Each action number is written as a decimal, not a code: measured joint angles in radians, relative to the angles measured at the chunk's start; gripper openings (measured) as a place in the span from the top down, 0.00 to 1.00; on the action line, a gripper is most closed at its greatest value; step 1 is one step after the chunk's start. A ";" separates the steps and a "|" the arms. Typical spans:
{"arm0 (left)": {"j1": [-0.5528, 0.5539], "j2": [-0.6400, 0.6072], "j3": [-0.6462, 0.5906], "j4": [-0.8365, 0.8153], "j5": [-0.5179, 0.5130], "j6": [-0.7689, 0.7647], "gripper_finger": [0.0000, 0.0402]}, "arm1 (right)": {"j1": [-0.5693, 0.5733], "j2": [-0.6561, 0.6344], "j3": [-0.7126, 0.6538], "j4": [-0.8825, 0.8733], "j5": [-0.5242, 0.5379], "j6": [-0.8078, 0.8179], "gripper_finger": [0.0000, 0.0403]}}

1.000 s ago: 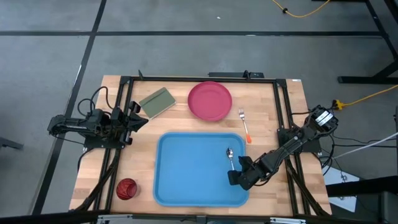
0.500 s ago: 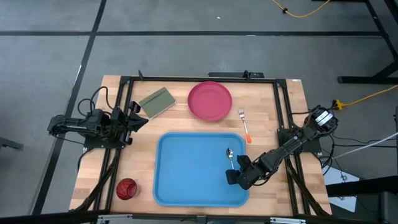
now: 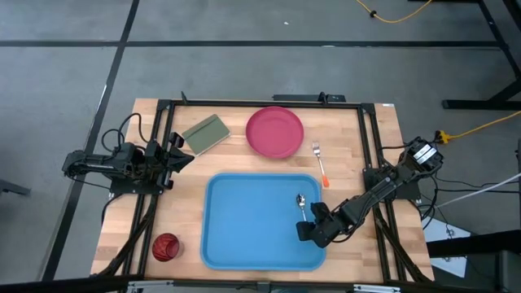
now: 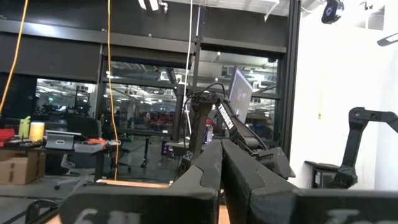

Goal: Pick and place plate/cup/fork/spoon on tray
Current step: Put the orange spoon on the right of the blue tray, then put the orange fork to the left of the orange spoon on the blue tray

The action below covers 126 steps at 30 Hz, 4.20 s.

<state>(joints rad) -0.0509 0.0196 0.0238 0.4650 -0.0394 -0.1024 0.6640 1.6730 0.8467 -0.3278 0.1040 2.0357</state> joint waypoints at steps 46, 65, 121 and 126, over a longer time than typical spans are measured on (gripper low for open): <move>0.000 0.000 0.000 0.000 0.000 0.000 1.00 | 0.000 0.033 0.003 0.063 0.017 -0.002 0.78; 0.000 0.000 0.000 0.000 0.001 0.000 1.00 | 0.000 0.029 0.249 -0.372 0.044 -0.063 0.78; 0.000 0.000 0.000 -0.007 -0.005 0.008 1.00 | -0.981 -0.054 0.001 -0.513 -0.074 -1.181 0.78; 0.000 0.000 0.000 -0.007 -0.005 0.008 1.00 | -0.982 -0.076 0.040 -0.511 -0.072 -1.215 0.78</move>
<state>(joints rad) -0.0509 0.0196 0.0242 0.4580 -0.0444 -0.0948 -0.3180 1.5966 0.8866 -0.8384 0.0315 0.8206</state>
